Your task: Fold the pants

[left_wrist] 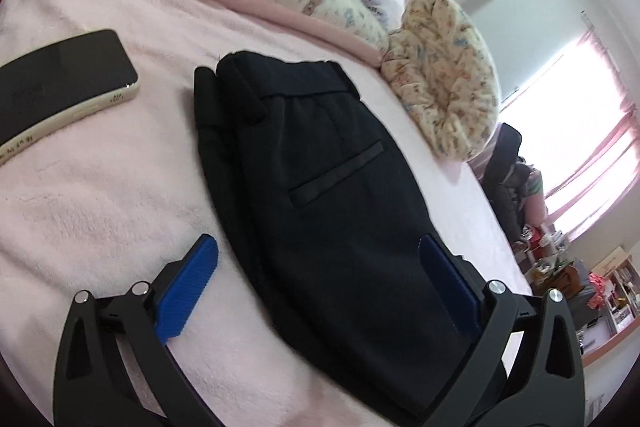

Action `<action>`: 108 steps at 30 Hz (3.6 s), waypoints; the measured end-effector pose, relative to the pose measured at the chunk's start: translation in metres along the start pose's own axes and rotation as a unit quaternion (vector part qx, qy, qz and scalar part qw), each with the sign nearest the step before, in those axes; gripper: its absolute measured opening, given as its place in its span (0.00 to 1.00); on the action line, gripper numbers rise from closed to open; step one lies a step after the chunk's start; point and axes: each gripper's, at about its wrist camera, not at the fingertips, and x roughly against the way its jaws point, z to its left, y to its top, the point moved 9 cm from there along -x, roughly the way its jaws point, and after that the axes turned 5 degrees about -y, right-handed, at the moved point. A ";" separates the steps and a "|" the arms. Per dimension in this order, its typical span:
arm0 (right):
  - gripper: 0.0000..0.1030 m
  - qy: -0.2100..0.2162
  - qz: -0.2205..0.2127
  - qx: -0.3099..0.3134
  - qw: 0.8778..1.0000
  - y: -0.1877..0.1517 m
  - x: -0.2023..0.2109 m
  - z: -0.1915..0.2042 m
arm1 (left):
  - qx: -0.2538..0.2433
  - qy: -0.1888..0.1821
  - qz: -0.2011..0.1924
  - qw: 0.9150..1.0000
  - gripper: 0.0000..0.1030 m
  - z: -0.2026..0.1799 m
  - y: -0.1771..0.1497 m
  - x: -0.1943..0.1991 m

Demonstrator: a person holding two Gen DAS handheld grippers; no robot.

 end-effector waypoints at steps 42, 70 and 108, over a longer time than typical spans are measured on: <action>0.12 0.235 0.136 0.347 0.898 -0.297 0.045 0.285 | -0.184 -0.159 -0.049 0.969 0.98 -0.103 -0.002 0.036; 0.40 0.112 0.116 0.668 0.727 -0.458 0.024 0.250 | -0.166 -0.140 -0.001 0.976 0.98 -0.088 -0.015 0.025; 0.52 0.103 0.096 0.726 0.673 -0.495 0.025 0.238 | -0.117 -0.146 0.032 0.982 0.98 -0.076 -0.017 0.017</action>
